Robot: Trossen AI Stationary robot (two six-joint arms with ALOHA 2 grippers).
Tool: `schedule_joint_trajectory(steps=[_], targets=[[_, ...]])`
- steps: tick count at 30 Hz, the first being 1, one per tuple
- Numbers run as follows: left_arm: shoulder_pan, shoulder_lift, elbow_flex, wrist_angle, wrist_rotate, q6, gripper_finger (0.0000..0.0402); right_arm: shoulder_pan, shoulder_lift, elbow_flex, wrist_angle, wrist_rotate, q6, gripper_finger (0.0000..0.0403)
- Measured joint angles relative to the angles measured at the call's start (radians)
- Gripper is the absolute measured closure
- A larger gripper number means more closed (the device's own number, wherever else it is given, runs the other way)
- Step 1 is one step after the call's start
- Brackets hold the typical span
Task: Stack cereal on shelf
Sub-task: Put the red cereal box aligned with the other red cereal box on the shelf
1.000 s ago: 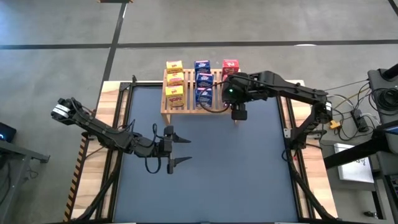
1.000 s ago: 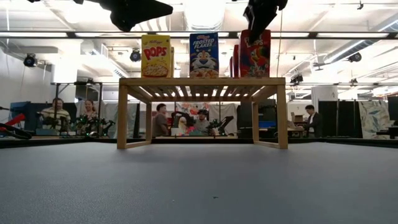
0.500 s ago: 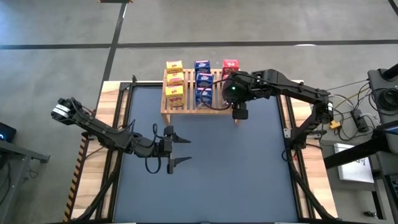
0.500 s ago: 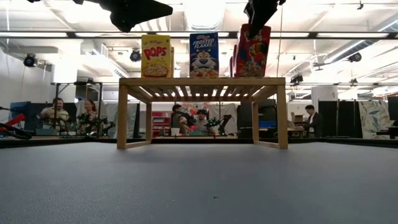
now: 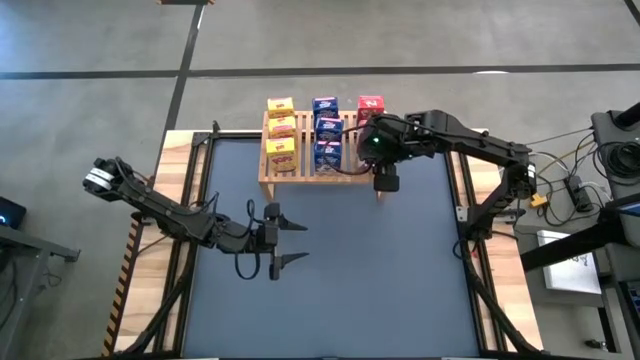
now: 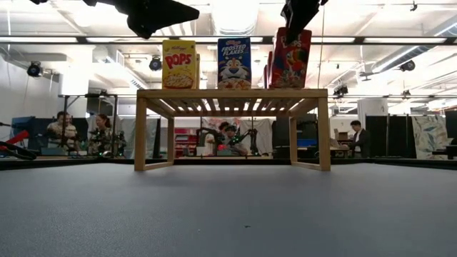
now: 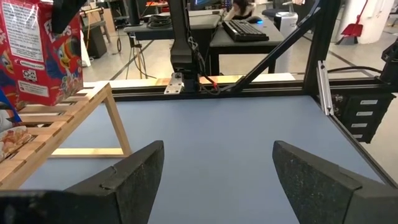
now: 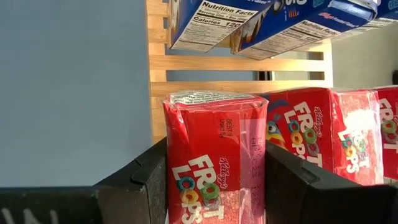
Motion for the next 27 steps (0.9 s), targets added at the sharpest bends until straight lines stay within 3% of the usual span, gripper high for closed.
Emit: schedule_joint_trajectory(steps=[6, 18, 27], targets=[[-0.006, -0.074, 0.021, -0.030, 0.000, 0.017, 0.0119, 0.001, 0.000, 0.000, 0.000, 0.000, 0.023, 0.0218], [-0.010, -0.509, -0.003, -0.357, -0.104, 0.051, 0.0119, -0.005, 0.000, 0.000, -0.004, -0.003, 0.042, 0.0218], [-0.008, -0.848, -0.250, -0.330, -0.186, 0.088, 0.0120, -0.005, 0.000, 0.000, -0.004, -0.004, 0.052, 0.0218]])
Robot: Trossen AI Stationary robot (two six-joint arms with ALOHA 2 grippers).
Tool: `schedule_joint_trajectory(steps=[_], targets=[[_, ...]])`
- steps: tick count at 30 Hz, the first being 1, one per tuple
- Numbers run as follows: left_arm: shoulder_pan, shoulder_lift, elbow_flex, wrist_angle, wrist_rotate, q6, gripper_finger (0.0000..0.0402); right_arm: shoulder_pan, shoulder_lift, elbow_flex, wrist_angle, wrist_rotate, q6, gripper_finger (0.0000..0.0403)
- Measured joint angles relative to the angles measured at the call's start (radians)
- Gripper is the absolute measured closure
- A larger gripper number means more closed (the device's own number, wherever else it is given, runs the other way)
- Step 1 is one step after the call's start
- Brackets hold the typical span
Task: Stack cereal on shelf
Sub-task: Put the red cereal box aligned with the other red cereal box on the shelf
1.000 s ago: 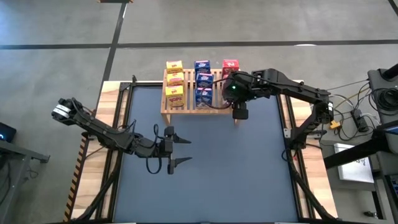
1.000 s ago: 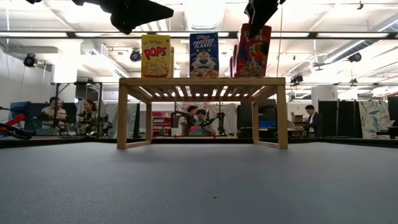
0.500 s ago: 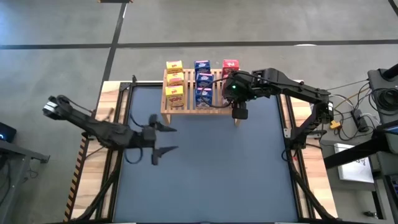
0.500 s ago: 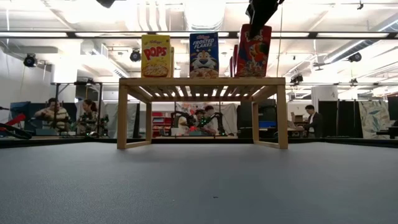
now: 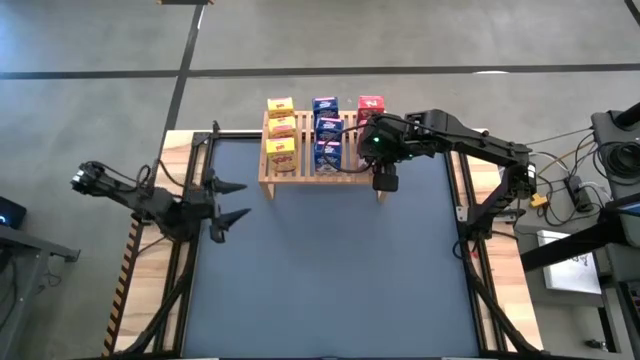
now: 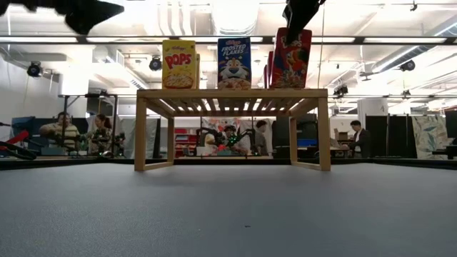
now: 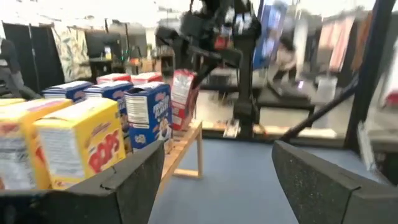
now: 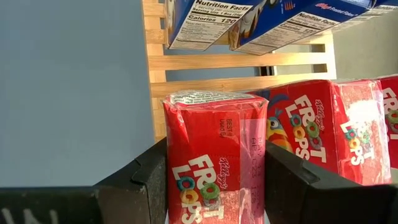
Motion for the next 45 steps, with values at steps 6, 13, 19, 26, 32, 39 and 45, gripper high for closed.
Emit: schedule_joint_trajectory(steps=[6, 13, 19, 26, 32, 39, 45], targets=[[0.000, -0.283, -0.171, 0.059, 0.001, 0.001, 0.0133, 0.000, -0.002, 0.000, 0.000, -0.002, -0.001, 0.0218], [0.001, -0.434, -0.268, 0.044, -0.028, 0.042, 0.0145, 0.000, -0.002, 0.000, 0.000, -0.001, -0.001, 0.0218], [0.002, -0.408, -0.273, 0.044, -0.118, 0.028, 0.0148, 0.000, -0.002, 0.000, 0.001, -0.015, 0.001, 0.0218], [0.002, -0.402, -0.272, 0.042, -0.129, 0.006, 0.0148, 0.000, -0.002, 0.000, 0.000, -0.026, 0.001, 0.0218], [0.002, -0.399, -0.272, 0.042, -0.129, 0.006, 0.0148, 0.000, -0.002, 0.000, 0.001, -0.025, 0.001, 0.0218], [0.002, -0.396, -0.272, 0.041, -0.128, 0.006, 0.0148, -0.005, 0.001, -0.001, 0.000, -0.104, 0.002, 0.0218], [0.002, -0.396, -0.272, 0.041, -0.128, 0.006, 0.0148, -0.005, 0.004, -0.001, -0.001, -0.104, -0.010, 0.0218]])
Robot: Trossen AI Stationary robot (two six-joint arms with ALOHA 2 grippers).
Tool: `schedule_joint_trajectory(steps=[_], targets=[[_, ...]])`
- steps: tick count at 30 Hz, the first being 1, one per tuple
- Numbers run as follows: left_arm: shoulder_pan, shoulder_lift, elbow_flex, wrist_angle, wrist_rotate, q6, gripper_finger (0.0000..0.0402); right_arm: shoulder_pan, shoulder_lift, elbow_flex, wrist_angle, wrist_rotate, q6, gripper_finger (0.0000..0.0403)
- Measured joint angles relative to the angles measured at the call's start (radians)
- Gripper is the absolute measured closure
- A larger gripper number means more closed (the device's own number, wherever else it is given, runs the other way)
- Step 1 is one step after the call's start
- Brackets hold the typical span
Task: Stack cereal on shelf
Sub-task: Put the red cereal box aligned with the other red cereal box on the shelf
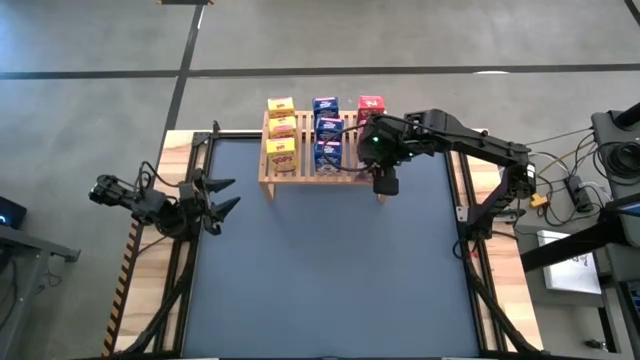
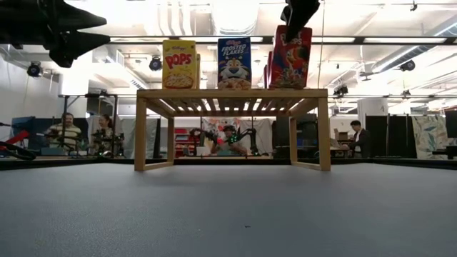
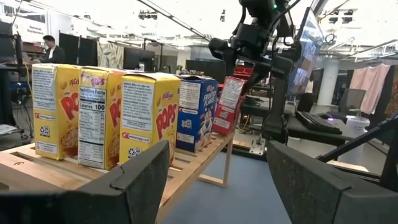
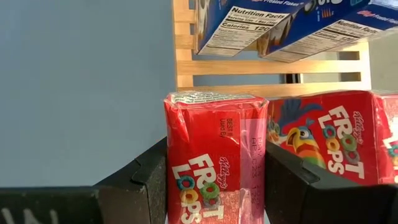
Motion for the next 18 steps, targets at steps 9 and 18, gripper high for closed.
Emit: schedule_joint_trajectory(steps=[9, 18], targets=[[0.000, 0.000, 0.000, 0.000, 0.000, 0.000, 0.0148, -0.074, -0.008, 0.001, -0.123, 0.002, -0.052, 0.0219], [0.000, 0.000, 0.000, 0.000, 0.001, 0.000, 0.0148, -0.145, -0.013, 0.002, -0.121, -0.079, -0.084, 0.0235]])
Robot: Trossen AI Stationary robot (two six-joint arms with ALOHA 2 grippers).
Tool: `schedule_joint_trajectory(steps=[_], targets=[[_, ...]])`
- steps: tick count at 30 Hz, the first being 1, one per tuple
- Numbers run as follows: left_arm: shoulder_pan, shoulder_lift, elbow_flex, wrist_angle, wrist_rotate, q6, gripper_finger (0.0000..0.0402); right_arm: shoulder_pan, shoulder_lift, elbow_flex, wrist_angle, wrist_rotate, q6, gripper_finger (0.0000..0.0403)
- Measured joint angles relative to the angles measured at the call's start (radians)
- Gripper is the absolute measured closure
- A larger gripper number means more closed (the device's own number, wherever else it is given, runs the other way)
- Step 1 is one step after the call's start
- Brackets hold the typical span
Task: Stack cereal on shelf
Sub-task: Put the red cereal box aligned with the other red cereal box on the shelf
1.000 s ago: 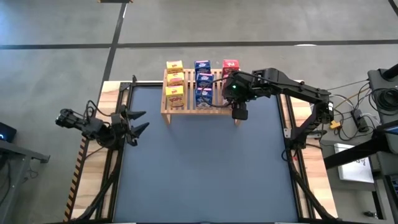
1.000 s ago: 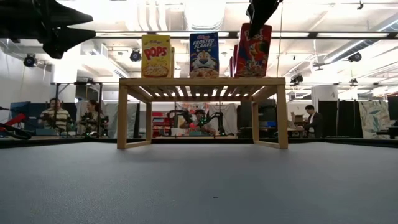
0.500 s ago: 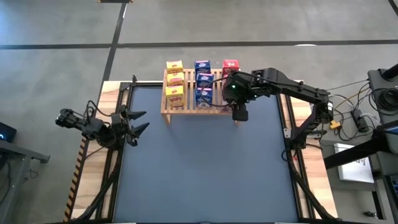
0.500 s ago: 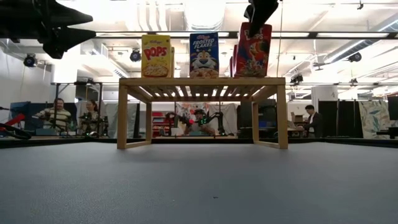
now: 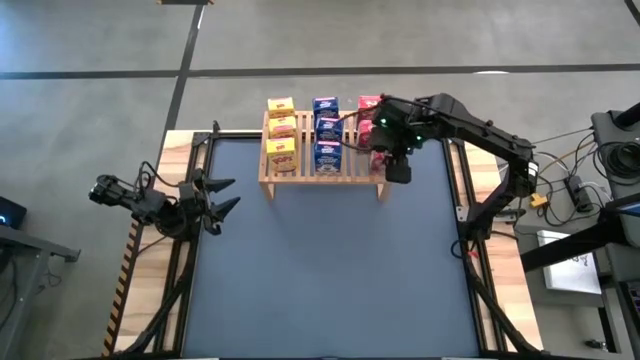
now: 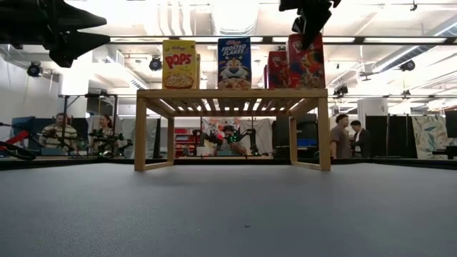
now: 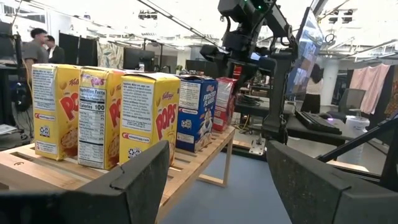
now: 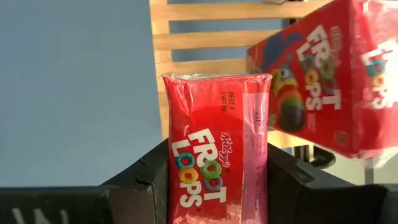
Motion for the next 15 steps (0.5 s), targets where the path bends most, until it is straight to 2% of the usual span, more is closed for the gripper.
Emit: schedule_joint_trajectory(steps=[15], targets=[[0.000, 0.000, 0.000, 0.000, 0.000, 0.000, 0.0148, -0.001, 0.019, 0.000, 0.085, -0.052, -0.048, 0.0237]])
